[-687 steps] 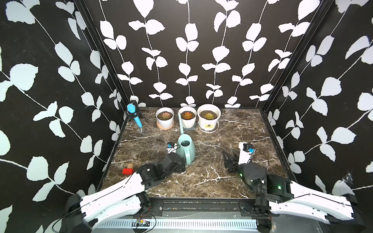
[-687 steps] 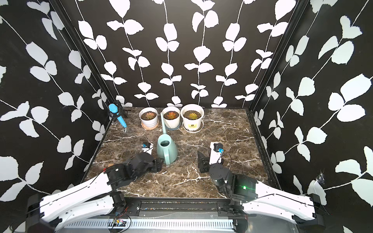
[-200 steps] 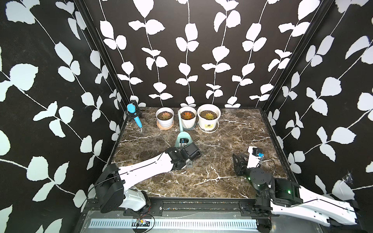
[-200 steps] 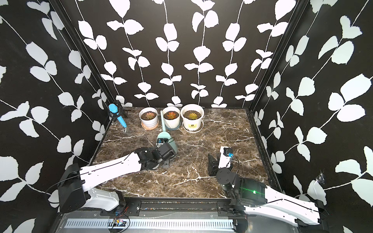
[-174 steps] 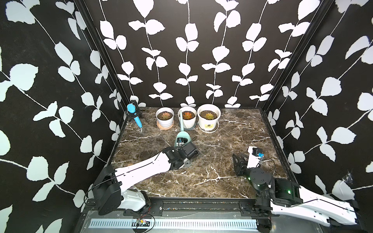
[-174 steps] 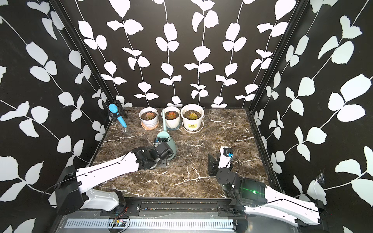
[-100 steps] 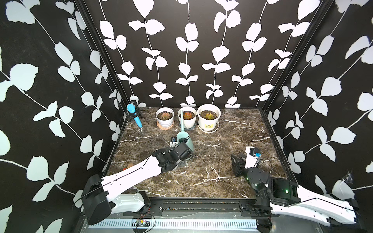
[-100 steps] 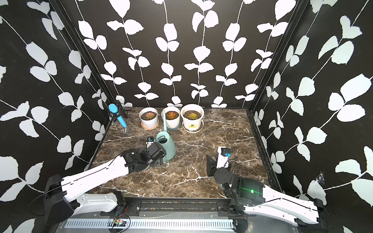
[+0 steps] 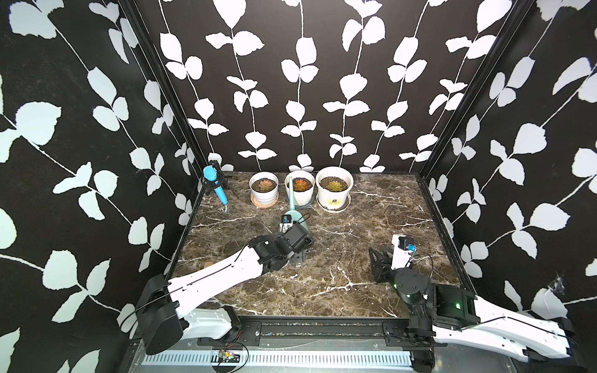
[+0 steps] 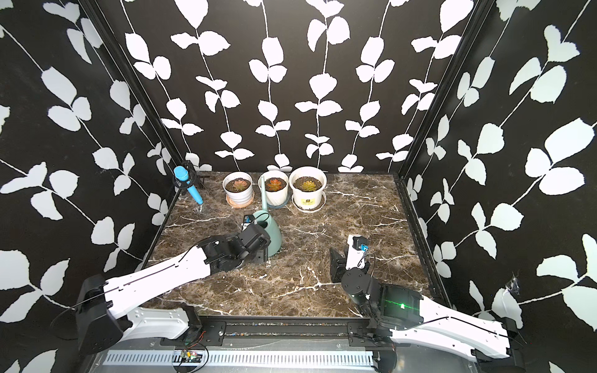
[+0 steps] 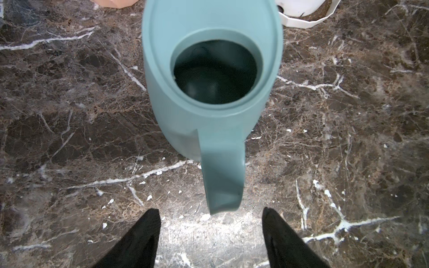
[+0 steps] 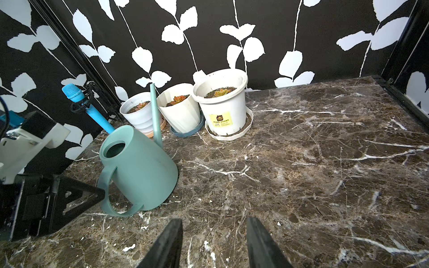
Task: Water the succulent around the soil edge
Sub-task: Pick up the watering can from the center of the board.
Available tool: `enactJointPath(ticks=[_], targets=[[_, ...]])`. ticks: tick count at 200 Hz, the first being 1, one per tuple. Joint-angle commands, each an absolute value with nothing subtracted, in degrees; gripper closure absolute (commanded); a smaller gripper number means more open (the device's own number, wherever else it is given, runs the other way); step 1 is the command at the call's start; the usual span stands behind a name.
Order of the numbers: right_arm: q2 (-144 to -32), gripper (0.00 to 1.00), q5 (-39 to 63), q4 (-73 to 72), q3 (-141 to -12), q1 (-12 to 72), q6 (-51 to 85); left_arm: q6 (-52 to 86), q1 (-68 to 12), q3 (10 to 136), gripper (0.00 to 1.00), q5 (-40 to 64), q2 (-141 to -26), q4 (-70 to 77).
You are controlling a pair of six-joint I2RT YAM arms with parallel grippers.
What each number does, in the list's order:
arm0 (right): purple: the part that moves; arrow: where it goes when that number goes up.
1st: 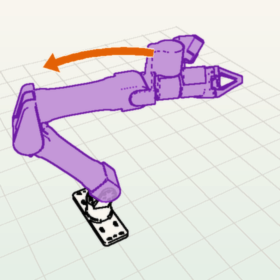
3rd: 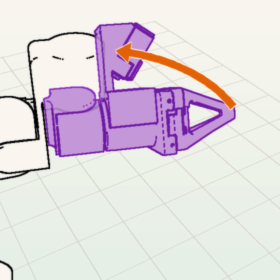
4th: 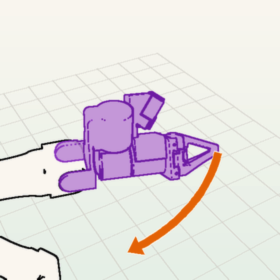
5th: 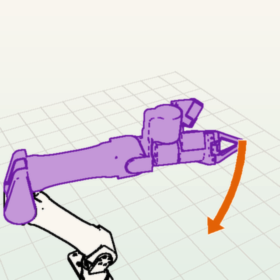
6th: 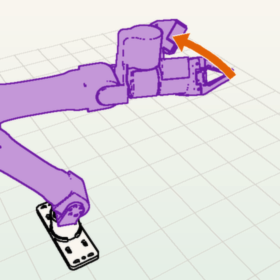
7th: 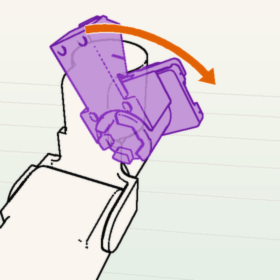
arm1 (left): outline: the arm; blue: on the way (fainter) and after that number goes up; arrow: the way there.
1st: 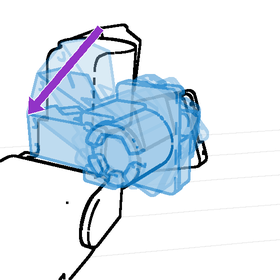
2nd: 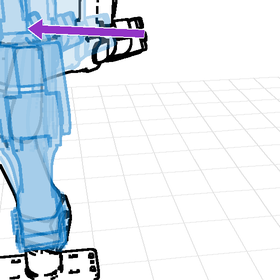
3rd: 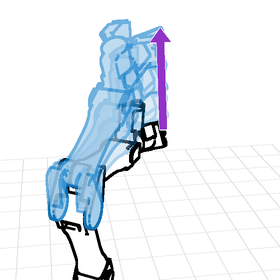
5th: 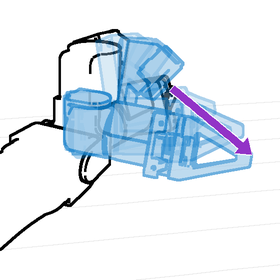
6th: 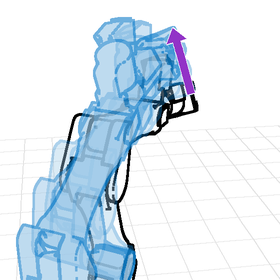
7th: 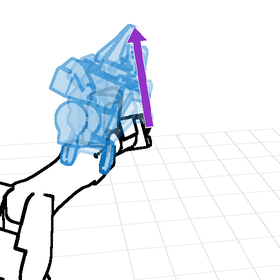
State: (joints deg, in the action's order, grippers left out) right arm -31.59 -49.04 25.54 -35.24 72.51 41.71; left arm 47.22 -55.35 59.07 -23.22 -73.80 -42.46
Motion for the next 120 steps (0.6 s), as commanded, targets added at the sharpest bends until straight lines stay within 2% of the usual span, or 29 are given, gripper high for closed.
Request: enactJointPath(ticks=[1,42,120], targets=[[-31.9,0.52,-49.5,23.9,-34.0,72.9,41.4,45.5,-55.5,61.9,0.32,-24.5,-76.1,-42.2],[-32.1,0.53,-49.5,23.9,-34.0,72.9,41.5,47.1,-55.5,62.4,0.43,-25.7,-79.3,-42.5],[-33.6,0.53,-49.4,24.0,-34.5,73.0,41.8,51.3,-55.5,58.6,0.63,-32.9,-76.8,-40.5]])
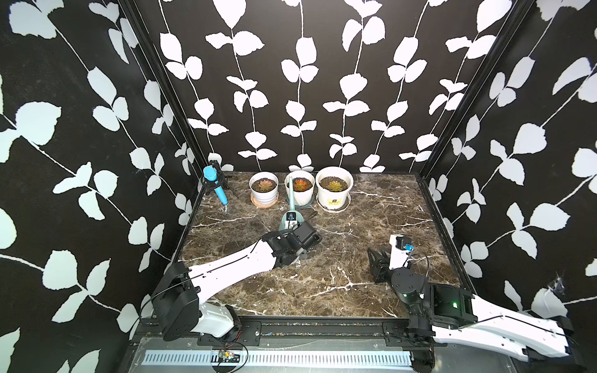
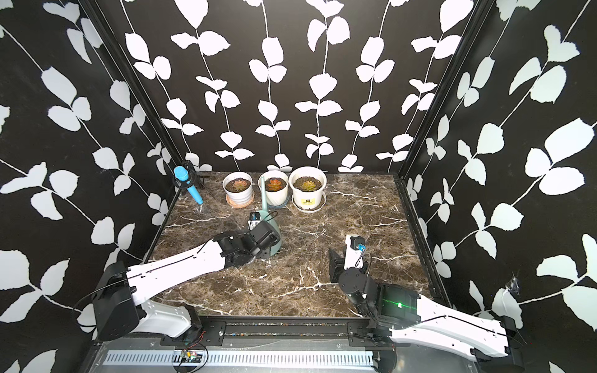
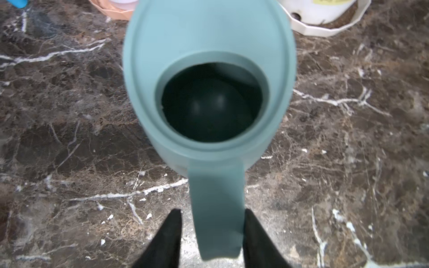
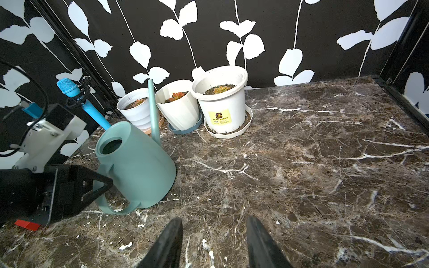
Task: Water the succulent around the soil edge
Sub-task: Pick up the watering can from the center of the board.
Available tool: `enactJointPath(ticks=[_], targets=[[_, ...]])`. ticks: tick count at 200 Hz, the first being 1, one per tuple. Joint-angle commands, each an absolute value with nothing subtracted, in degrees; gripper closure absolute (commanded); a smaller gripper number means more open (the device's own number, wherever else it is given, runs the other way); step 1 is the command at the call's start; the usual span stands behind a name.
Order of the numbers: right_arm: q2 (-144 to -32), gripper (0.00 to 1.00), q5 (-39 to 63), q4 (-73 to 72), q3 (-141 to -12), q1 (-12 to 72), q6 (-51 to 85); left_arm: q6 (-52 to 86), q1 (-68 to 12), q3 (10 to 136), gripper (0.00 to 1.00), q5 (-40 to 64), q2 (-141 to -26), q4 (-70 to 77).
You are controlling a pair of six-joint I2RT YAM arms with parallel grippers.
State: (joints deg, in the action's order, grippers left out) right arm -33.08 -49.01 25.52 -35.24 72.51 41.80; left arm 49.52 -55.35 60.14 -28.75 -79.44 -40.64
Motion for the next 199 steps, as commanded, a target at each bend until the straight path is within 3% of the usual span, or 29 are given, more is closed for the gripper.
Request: enactJointPath(ticks=[1,49,71,130,199], targets=[[-33.6,0.52,-49.3,24.0,-34.5,72.9,41.9,51.3,-55.5,58.5,0.64,-32.9,-76.7,-40.5],[-34.9,0.52,-49.2,23.2,-34.5,72.9,41.7,51.0,-55.5,58.1,0.76,-34.1,-77.6,-39.3],[-35.3,0.52,-49.2,23.2,-34.8,72.9,41.5,49.8,-55.3,58.7,1.0,-34.3,-78.4,-39.4],[-34.3,0.52,-49.6,23.4,-34.3,72.9,41.2,48.8,-54.8,58.6,1.0,-36.4,-75.6,-43.8],[-32.3,0.54,-50.3,22.3,-32.7,72.9,40.3,50.1,-54.3,54.6,1.0,-46.4,-59.7,-51.7]])
